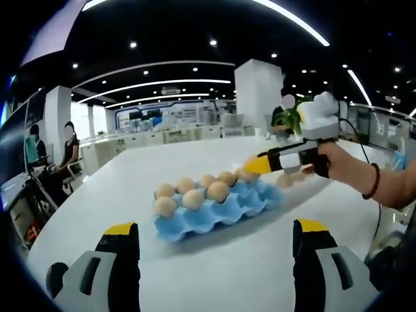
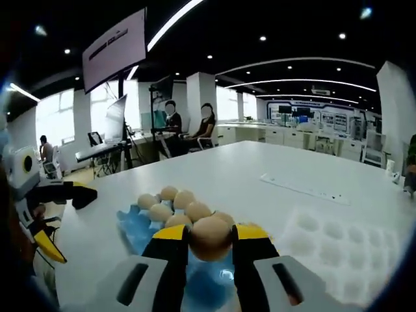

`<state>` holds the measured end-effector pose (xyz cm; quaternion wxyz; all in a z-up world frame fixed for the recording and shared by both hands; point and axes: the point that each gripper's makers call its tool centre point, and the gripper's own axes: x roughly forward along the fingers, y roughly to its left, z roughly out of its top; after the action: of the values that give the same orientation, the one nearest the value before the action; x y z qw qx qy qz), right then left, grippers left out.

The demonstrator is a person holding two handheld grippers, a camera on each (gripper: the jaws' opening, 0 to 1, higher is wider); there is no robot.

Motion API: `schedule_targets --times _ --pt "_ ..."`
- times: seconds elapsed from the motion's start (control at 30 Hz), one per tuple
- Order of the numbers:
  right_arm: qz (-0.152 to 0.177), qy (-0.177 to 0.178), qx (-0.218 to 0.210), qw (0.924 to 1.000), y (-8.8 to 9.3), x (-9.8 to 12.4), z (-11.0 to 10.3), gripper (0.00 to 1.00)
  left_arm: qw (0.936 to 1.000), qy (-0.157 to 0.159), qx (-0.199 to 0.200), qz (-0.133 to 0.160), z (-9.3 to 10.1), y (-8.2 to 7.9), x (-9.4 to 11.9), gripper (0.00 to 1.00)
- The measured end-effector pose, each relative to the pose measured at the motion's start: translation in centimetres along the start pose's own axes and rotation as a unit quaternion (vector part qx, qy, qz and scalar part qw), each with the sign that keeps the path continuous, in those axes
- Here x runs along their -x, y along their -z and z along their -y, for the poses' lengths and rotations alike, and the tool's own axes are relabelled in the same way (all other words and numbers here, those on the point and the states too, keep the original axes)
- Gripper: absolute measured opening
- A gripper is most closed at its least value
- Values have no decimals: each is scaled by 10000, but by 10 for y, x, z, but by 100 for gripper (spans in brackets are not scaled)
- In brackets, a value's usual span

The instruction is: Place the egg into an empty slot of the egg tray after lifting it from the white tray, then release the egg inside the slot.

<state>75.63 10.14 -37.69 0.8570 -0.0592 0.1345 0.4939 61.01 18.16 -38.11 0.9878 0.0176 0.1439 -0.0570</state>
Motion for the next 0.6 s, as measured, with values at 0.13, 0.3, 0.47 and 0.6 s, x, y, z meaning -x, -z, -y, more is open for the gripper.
schedule_targets --times 0.13,0.3,0.47,0.6 --pt "-43 -72 -16 10000 3 -9 -2 27 10000 -4 -8 -1 -1 0 0 100" --pt "-141 -161 24 9998 9 -17 -8 27 10000 -24 -17 12 -4 -2 1 100" --pt "-229 -211 -29 9995 14 -23 -10 27 10000 -32 -24 37 -6 -4 1 100" --pt "-348 -213 -65 9991 21 -26 -11 28 10000 -14 -13 61 -5 -6 0 100"
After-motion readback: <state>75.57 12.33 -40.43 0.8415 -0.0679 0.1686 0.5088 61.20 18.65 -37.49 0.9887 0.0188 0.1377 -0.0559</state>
